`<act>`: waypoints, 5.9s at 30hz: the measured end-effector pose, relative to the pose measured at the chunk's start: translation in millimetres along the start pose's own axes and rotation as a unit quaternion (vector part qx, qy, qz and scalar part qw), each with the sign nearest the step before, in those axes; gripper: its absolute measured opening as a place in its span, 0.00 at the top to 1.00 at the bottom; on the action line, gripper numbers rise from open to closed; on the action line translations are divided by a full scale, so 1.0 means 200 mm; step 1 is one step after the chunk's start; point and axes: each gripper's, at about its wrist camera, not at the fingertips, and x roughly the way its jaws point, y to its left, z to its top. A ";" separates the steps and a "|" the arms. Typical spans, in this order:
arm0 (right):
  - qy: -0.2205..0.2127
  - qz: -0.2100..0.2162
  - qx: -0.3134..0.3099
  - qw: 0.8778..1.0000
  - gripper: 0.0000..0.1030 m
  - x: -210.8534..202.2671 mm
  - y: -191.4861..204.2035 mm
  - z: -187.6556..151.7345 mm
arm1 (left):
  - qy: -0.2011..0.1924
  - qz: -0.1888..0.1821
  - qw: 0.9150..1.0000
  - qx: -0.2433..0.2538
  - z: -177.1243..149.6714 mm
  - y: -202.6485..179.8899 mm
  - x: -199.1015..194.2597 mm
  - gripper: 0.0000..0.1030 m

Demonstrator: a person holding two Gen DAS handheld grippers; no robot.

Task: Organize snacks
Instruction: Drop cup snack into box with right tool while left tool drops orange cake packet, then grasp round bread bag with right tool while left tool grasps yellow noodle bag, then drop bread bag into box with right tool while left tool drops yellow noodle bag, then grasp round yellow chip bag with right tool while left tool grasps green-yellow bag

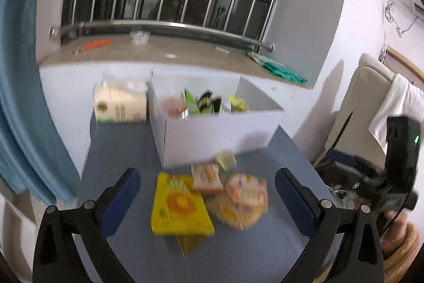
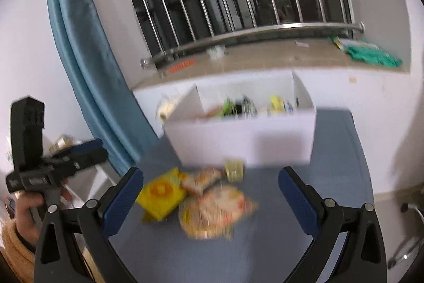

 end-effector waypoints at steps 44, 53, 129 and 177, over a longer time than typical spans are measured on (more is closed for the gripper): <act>0.099 0.061 0.008 0.993 0.25 0.34 -0.10 -0.22 | 0.097 0.033 0.995 -0.003 -0.25 0.06 0.23 0.00; 0.048 0.060 0.017 0.997 0.25 -0.02 -0.01 -0.30 | 0.186 0.089 0.977 0.058 -0.16 0.05 0.65 0.00; -0.040 -0.001 -0.041 0.998 0.00 0.06 -0.07 0.37 | -0.026 0.019 0.999 0.035 0.38 0.00 0.13 0.00; 0.132 -0.012 -0.049 0.990 0.22 0.51 0.14 -0.37 | 0.080 0.027 0.996 -0.027 -0.39 0.11 0.04 0.00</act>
